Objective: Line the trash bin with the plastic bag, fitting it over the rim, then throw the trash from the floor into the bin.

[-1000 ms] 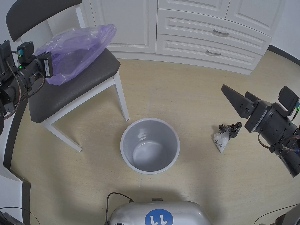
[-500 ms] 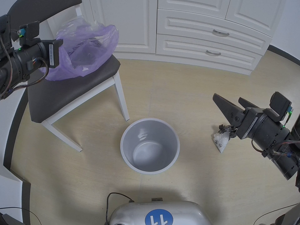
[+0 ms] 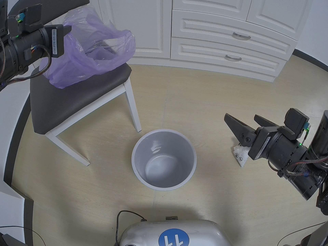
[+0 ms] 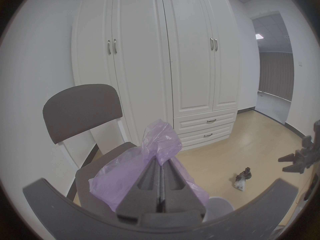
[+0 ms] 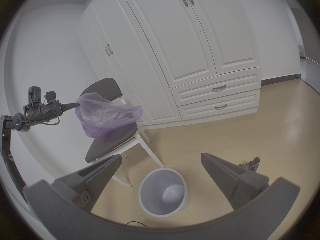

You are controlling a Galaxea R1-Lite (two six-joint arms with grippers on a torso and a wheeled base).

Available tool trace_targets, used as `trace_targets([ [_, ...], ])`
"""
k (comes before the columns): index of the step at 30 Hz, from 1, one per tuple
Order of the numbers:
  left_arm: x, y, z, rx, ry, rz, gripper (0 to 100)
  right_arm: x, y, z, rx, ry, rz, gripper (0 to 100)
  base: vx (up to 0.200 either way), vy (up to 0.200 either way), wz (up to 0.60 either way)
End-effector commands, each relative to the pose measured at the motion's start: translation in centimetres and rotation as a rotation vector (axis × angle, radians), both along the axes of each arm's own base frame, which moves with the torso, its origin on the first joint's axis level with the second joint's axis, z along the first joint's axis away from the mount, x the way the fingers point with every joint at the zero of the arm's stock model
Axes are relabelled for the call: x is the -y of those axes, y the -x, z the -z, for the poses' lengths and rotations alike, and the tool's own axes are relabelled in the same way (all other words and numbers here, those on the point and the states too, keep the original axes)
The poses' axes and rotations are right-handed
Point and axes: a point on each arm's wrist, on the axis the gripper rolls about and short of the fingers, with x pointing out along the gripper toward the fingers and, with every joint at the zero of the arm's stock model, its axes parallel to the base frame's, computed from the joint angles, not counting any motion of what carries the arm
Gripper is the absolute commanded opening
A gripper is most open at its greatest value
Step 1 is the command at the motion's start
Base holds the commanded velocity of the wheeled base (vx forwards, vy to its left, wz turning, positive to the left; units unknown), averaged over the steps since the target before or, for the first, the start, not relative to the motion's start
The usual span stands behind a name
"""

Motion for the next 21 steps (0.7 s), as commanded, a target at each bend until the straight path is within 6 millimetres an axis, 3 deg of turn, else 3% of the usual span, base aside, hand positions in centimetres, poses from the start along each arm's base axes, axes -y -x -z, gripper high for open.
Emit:
trace_targets([
  [1, 1.2, 0.7, -1.0, 0.017, 0.006, 0.059, 0, -0.4, -0.3, 0.3, -0.012, 0.012, -0.001, 100, 0.000, 0.000, 0.00],
  [21, 4.2, 5.1, -3.1, 0.021, -0.036, 0.283, 0, -1.5, -2.0, 0.3, -0.062, -0.081, -0.015, 100, 0.000, 0.000, 0.00],
])
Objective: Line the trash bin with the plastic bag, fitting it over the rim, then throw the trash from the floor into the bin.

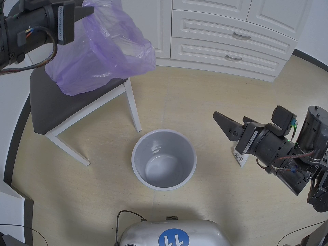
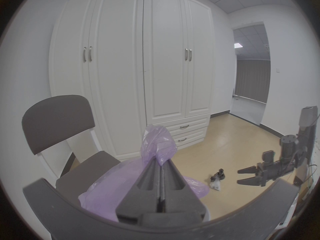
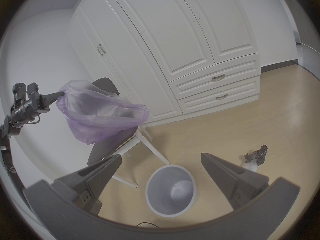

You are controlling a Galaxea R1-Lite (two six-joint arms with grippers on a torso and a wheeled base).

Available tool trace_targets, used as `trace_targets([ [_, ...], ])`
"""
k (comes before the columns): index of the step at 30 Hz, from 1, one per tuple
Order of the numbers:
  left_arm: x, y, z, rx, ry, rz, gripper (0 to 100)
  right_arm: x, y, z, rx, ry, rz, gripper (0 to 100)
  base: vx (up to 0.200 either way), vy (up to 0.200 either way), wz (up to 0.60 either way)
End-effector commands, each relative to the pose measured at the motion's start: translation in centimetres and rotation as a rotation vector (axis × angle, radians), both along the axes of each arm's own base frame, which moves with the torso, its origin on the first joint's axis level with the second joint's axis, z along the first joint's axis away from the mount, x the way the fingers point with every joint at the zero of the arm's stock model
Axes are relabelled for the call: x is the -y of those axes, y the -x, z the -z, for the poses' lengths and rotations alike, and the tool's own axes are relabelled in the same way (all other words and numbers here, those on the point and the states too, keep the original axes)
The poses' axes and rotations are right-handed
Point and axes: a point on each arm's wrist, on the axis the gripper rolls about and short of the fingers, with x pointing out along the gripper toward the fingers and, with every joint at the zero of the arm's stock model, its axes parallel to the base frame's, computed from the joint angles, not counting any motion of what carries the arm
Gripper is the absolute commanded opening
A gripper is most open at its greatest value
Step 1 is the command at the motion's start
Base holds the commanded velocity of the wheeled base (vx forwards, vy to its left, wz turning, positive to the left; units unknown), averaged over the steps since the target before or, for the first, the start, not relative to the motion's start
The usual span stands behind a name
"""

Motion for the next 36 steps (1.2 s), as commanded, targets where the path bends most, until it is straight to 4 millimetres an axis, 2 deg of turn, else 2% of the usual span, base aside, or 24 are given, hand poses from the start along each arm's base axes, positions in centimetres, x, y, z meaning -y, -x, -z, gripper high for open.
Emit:
trace_targets([
  [1, 0.4, 1.4, -1.0, 0.015, 0.007, 0.061, 0, 0.0, -0.2, -0.2, 0.004, -0.011, 0.002, 100, 0.000, 0.000, 0.00],
  [10, 1.4, 3.1, -1.5, -0.008, -0.021, 0.173, 0, 0.5, -0.6, -0.6, 0.007, -0.038, -0.004, 100, 0.000, 0.000, 0.00],
  [27, 2.4, 2.3, -1.5, 0.006, -0.010, 0.203, 0, 1.3, 0.8, 1.6, -0.148, 0.056, -0.110, 100, 0.000, 0.000, 0.00],
  [36, 2.5, 2.2, -2.1, 0.026, 0.012, 0.207, 0, 1.2, 0.7, 3.0, -0.194, 0.094, -0.118, 100, 0.000, 0.000, 0.00],
])
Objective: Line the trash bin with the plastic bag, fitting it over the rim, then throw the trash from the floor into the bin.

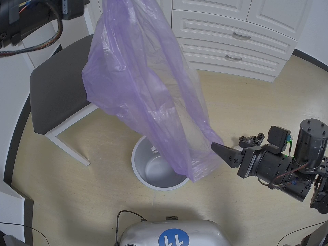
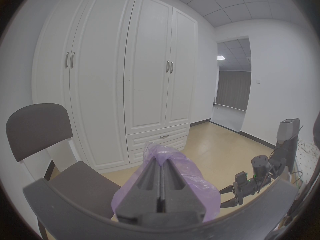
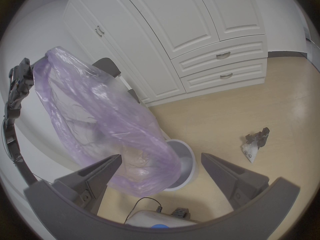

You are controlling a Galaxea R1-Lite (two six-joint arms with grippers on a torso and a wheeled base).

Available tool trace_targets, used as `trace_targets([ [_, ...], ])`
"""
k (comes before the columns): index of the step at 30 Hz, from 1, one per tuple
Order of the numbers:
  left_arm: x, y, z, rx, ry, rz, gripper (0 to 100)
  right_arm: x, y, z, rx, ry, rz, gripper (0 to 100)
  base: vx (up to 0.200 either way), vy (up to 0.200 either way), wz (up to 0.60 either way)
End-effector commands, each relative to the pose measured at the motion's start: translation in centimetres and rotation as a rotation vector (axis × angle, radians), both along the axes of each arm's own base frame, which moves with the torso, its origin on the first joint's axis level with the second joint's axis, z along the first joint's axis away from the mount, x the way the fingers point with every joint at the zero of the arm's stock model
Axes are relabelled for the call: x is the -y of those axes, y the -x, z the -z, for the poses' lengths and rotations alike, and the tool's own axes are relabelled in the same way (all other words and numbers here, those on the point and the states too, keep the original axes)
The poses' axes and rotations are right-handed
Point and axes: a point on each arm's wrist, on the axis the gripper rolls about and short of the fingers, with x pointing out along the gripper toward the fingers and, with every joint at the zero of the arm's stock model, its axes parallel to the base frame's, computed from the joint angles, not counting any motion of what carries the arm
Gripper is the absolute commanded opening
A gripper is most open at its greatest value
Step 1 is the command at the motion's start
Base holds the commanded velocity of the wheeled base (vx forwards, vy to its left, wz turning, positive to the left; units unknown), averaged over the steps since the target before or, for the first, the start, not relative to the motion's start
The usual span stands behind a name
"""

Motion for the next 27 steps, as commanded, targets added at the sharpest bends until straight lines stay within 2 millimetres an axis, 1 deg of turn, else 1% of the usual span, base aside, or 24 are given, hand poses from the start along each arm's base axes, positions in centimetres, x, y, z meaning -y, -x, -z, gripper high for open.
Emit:
trace_targets([
  [1, 0.3, -0.2, 0.0, -0.004, 0.002, 0.002, 0, -0.1, 0.0, 0.9, -0.025, 0.026, -0.001, 100, 0.000, 0.000, 0.00],
  [3, 0.2, -0.2, 0.0, -0.001, 0.014, 0.003, 0, -0.3, -0.3, 1.5, -0.044, 0.045, -0.001, 100, 0.000, 0.000, 0.00],
  [5, 0.2, -0.2, 0.0, -0.001, 0.014, 0.003, 0, -0.3, -0.3, 1.6, -0.045, 0.046, -0.001, 100, 0.000, 0.000, 0.00],
  [6, 0.2, -0.1, -0.3, 0.011, 0.035, 0.003, 0, -1.0, -0.9, 2.5, -0.068, 0.066, -0.004, 100, 0.000, 0.000, 0.00],
  [7, 0.1, -0.1, -0.4, 0.015, 0.040, 0.003, 0, -1.1, -1.0, 2.8, -0.075, 0.071, -0.005, 100, 0.000, 0.000, 0.00],
  [8, 0.1, -0.1, -0.5, 0.020, 0.048, 0.003, 0, -1.5, -1.4, 3.5, -0.097, 0.087, -0.006, 100, 0.000, 0.000, 0.00],
  [9, 0.1, -0.1, -0.5, 0.020, 0.048, 0.004, 0, -1.6, -1.5, 3.7, -0.101, 0.091, -0.006, 100, 0.000, 0.000, 0.00],
  [10, 0.1, 0.0, -0.6, 0.025, 0.051, 0.006, 0, -1.9, -1.8, 4.4, -0.121, 0.096, -0.005, 100, 0.000, 0.000, 0.00],
  [11, 0.1, 0.1, -0.6, 0.025, 0.051, 0.007, 0, -2.0, -1.9, 4.5, -0.124, 0.096, -0.005, 100, 0.000, 0.000, 0.00],
  [12, 0.2, 0.2, -0.6, 0.023, 0.051, 0.014, 0, -2.4, -2.2, 5.1, -0.144, 0.085, -0.007, 100, 0.000, 0.000, 0.00],
  [13, 0.3, 0.2, -0.6, 0.023, 0.051, 0.015, 0, -2.5, -2.2, 5.1, -0.145, 0.084, -0.009, 100, 0.000, 0.000, 0.00],
  [15, 0.3, 0.2, -0.6, 0.024, 0.052, 0.018, 0, -3.2, -2.3, 5.7, -0.148, 0.049, -0.034, 100, 0.000, 0.000, 0.00],
  [18, 0.3, 0.2, -0.6, 0.025, 0.053, 0.018, 0, -3.3, -2.1, 5.7, -0.145, 0.046, -0.042, 100, 0.000, 0.000, 0.00],
  [19, 0.3, 0.1, -0.6, 0.024, 0.055, 0.017, 0, -3.7, -0.9, 5.6, -0.140, 0.047, -0.084, 100, 0.000, 0.000, 0.00],
  [21, 0.3, 0.1, -0.6, 0.024, 0.055, 0.017, 0, -3.9, -0.4, 5.5, -0.137, 0.044, -0.105, 100, 0.000, 0.000, 0.00],
  [24, 0.4, 0.1, -0.7, 0.028, 0.055, 0.012, 0, -4.4, -0.3, 5.6, -0.140, 0.045, -0.120, 100, 0.000, 0.000, 0.00],
  [27, 0.6, -0.3, -0.8, 0.027, 0.057, -0.005, 0, -5.5, -0.7, 6.2, -0.155, 0.046, -0.132, 100, 0.000, 0.000, 0.00],
])
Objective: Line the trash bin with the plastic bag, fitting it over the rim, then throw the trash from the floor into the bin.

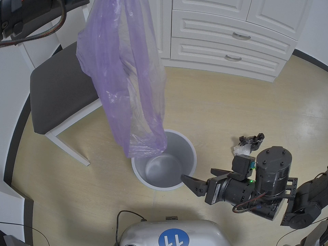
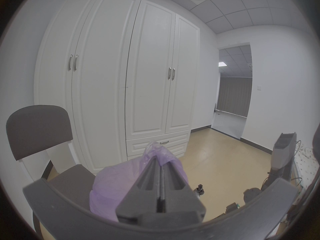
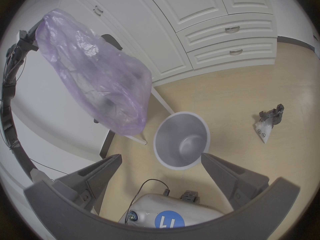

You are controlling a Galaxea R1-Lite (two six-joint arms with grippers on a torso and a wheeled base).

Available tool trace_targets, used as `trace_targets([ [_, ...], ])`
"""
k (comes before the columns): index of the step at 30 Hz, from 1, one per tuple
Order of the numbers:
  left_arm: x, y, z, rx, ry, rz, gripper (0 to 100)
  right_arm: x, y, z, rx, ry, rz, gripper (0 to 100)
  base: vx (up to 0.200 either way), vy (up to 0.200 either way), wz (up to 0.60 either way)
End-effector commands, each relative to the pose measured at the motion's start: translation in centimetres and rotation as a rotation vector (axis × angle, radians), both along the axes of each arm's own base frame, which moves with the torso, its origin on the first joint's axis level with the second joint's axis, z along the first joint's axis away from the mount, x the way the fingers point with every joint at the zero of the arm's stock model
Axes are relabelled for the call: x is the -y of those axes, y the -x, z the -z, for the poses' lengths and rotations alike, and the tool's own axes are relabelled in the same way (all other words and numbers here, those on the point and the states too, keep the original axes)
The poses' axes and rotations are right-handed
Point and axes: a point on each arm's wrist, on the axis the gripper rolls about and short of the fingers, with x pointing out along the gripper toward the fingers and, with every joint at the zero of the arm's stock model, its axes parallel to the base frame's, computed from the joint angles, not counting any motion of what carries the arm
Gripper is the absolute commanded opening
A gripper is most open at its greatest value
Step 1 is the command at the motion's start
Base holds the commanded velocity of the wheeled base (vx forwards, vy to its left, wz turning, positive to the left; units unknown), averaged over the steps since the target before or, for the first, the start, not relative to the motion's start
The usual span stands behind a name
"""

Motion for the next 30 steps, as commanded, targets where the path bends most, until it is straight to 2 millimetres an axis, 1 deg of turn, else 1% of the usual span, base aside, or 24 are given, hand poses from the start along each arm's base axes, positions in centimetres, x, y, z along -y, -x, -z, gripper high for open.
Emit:
trace_targets([
  [1, 0.3, -0.5, -0.1, -0.002, 0.001, -0.025, 0, -1.6, -0.1, 0.9, -0.028, 0.002, -0.027, 100, 0.000, 0.000, 0.00],
  [6, 0.9, -1.2, -0.2, -0.010, 0.007, -0.064, 0, -4.4, -0.1, 1.4, -0.058, -0.038, -0.050, 100, 0.000, 0.000, 0.00],
  [9, 1.3, -1.5, -0.2, -0.014, 0.011, -0.085, 0, -6.1, -0.5, 1.6, -0.037, -0.085, -0.026, 100, 0.000, 0.000, 0.00],
  [13, 1.5, -1.7, -0.3, -0.016, 0.012, -0.103, 0, -7.7, -0.9, 2.4, -0.001, -0.134, -0.009, 100, 0.000, 0.000, 0.00],
  [18, 1.6, -1.7, -0.3, -0.015, 0.014, -0.105, 0, -8.9, -1.4, 3.3, 0.006, -0.161, -0.003, 100, 0.000, 0.000, 0.00],
  [24, 1.5, -1.7, -0.6, -0.010, 0.024, -0.106, 0, -10.1, -2.2, 3.4, 0.007, -0.200, 0.030, 100, 0.000, 0.000, 0.00],
  [30, 1.8, -1.9, -0.5, -0.013, 0.020, -0.106, 0, -11.4, -1.8, 3.8, -0.002, -0.211, 0.007, 100, 0.000, 0.000, 0.00],
])
